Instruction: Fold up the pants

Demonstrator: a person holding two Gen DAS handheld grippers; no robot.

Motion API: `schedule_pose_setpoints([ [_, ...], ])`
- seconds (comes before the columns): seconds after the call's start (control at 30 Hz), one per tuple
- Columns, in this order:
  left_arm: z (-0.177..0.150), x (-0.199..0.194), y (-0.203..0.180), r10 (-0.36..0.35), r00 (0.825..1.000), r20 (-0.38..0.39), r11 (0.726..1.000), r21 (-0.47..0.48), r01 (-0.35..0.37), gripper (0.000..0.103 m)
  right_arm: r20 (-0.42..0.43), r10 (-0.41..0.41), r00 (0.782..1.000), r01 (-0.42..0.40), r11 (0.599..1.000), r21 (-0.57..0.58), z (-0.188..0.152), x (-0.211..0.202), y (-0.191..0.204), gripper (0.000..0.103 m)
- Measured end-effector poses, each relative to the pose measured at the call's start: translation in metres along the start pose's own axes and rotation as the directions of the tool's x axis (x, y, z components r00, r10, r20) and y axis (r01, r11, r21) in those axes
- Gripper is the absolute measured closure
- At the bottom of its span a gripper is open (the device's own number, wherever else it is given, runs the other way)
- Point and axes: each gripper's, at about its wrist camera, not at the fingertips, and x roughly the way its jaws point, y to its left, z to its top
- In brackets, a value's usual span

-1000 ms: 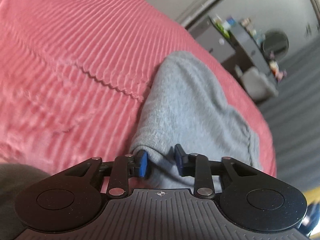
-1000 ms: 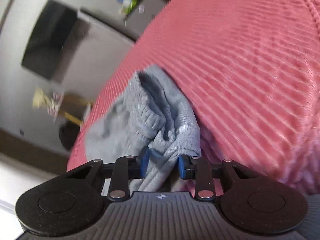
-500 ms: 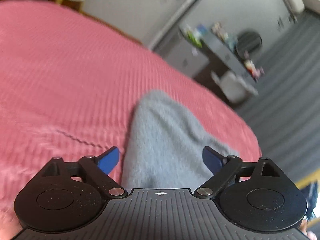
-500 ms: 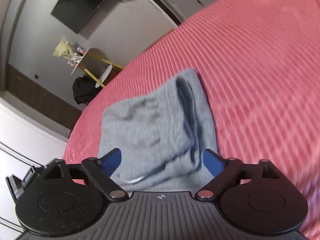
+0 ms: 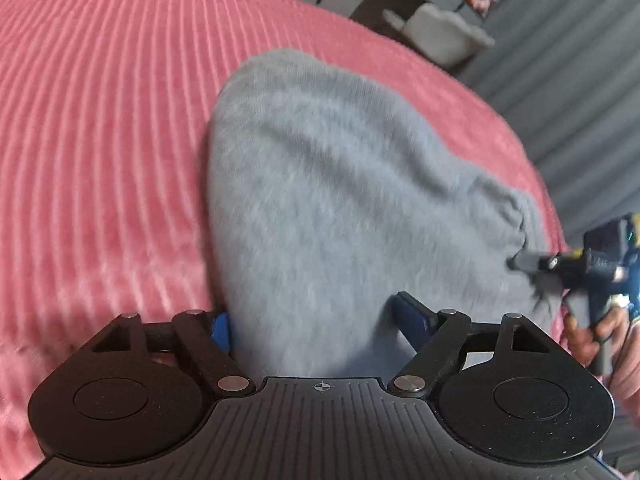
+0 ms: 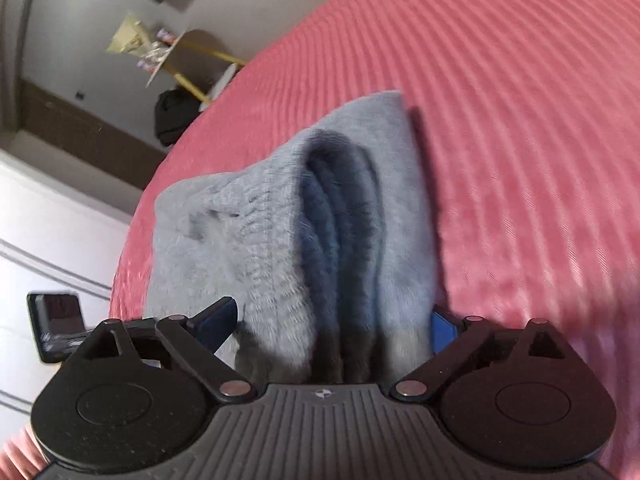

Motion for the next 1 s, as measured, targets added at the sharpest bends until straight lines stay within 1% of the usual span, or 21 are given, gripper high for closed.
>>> schedule_pose_setpoints([
  [0.03, 0.001, -0.002, -0.002, -0.018, 1.0, 0.011, 1.0, -0.012, 0.018, 0.033, 0.006, 0.011, 1.0, -0.011, 1.0, 0.011, 0.0, 0.001, -0.001, 0.022],
  [0.07, 0.003, -0.002, -0.002, -0.027, 0.999, 0.022, 1.0, -0.012, 0.027, 0.045, 0.006, 0.014, 1.0, -0.014, 1.0, 0.025, 0.0, 0.002, -0.003, 0.034],
  [0.1, 0.002, -0.006, -0.003, -0.039, 0.999, 0.034, 0.999, 0.015, 0.038, 0.05, 0.008, 0.032, 0.999, -0.032, 0.998, 0.045, -0.001, 0.002, -0.004, 0.037],
  [0.17, -0.005, -0.008, -0.001, -0.046, 0.998, 0.053, 0.997, 0.067, 0.043, 0.05, 0.012, 0.065, 0.998, -0.066, 0.996, 0.062, -0.005, -0.001, -0.008, 0.039],
  [0.2, -0.008, -0.006, 0.003, -0.039, 0.998, 0.052, 0.998, 0.061, 0.036, 0.041, 0.011, 0.068, 0.998, -0.069, 0.996, 0.061, -0.005, -0.002, -0.012, 0.038],
  [0.27, -0.008, 0.0, 0.005, -0.026, 0.998, 0.065, 0.999, 0.028, 0.024, 0.037, 0.003, 0.089, 0.996, -0.089, 0.993, 0.083, -0.004, 0.005, -0.015, 0.032],
  [0.33, -0.004, 0.003, -0.006, 0.005, 0.996, 0.092, 1.0, 0.021, -0.007, 0.044, 0.001, 0.062, 0.998, -0.062, 0.995, 0.081, 0.0, 0.012, -0.006, 0.027],
  [0.37, -0.004, 0.001, -0.015, 0.023, 0.993, 0.113, 0.999, 0.044, -0.028, 0.056, 0.001, 0.034, 0.999, -0.034, 0.997, 0.075, 0.002, 0.016, 0.0, 0.027],
  [0.4, -0.005, -0.003, -0.023, 0.037, 0.99, 0.135, 0.997, 0.069, -0.047, 0.063, 0.004, -0.007, 1.0, 0.006, 0.998, 0.064, 0.002, 0.016, 0.007, 0.035],
  [0.43, -0.005, -0.007, -0.03, 0.047, 0.988, 0.149, 0.995, 0.08, -0.059, 0.064, 0.006, -0.024, 1.0, 0.024, 0.999, 0.045, 0.002, 0.014, 0.013, 0.042],
  [0.5, 0.001, -0.018, -0.036, 0.028, 0.986, 0.165, 0.997, 0.073, -0.041, 0.066, 0.018, -0.022, 1.0, 0.022, 1.0, 0.004, 0.004, 0.008, 0.029, 0.045],
  [0.57, 0.012, -0.029, -0.043, -0.002, 0.982, 0.191, 0.996, 0.083, -0.014, 0.066, 0.042, -0.004, 0.999, 0.005, 1.0, -0.02, 0.011, -0.001, 0.044, 0.046],
  [0.63, 0.027, -0.038, -0.052, -0.005, 0.973, 0.229, 0.995, 0.098, -0.018, 0.066, 0.074, 0.03, 0.997, -0.028, 0.999, -0.039, 0.024, -0.007, 0.06, 0.047],
  [0.73, 0.051, -0.046, -0.058, 0.012, 0.954, 0.299, 0.996, 0.082, -0.038, 0.067, 0.154, 0.043, 0.987, -0.029, 0.996, -0.09, 0.051, -0.018, 0.085, 0.047],
  [0.77, 0.059, -0.045, -0.058, 0.036, 0.951, 0.308, 0.996, 0.062, -0.058, 0.063, 0.177, 0.035, 0.984, -0.016, 0.994, -0.104, 0.058, -0.021, 0.09, 0.047],
  [0.8, 0.066, -0.044, -0.056, 0.084, 0.949, 0.304, 0.995, 0.034, -0.099, 0.056, 0.205, 0.009, 0.979, 0.011, 0.995, -0.098, 0.067, -0.023, 0.092, 0.044],
  [0.83, 0.071, -0.042, -0.054, 0.164, 0.941, 0.295, 0.986, -0.007, -0.169, 0.054, 0.225, -0.023, 0.974, 0.043, 0.995, -0.086, 0.075, -0.024, 0.092, 0.036],
  [0.87, 0.073, -0.043, -0.05, 0.241, 0.927, 0.288, 0.97, -0.049, -0.237, 0.054, 0.239, -0.09, 0.967, 0.109, 0.992, -0.068, 0.083, -0.025, 0.092, 0.03],
  [0.9, 0.071, -0.044, -0.047, 0.286, 0.915, 0.283, 0.958, -0.077, -0.275, 0.054, 0.251, -0.174, 0.952, 0.189, 0.981, -0.038, 0.088, -0.028, 0.09, 0.024],
  [0.97, 0.056, -0.052, -0.042, 0.314, 0.905, 0.288, 0.95, -0.096, -0.298, 0.049, 0.283, -0.291, 0.914, 0.299, 0.954, 0.019, 0.084, -0.036, 0.085, 0.024],
  [1.0, 0.045, -0.056, -0.041, 0.323, 0.901, 0.289, 0.946, -0.107, -0.305, 0.046, 0.297, -0.303, 0.905, 0.301, 0.952, 0.056, 0.077, -0.043, 0.08, 0.024],
])
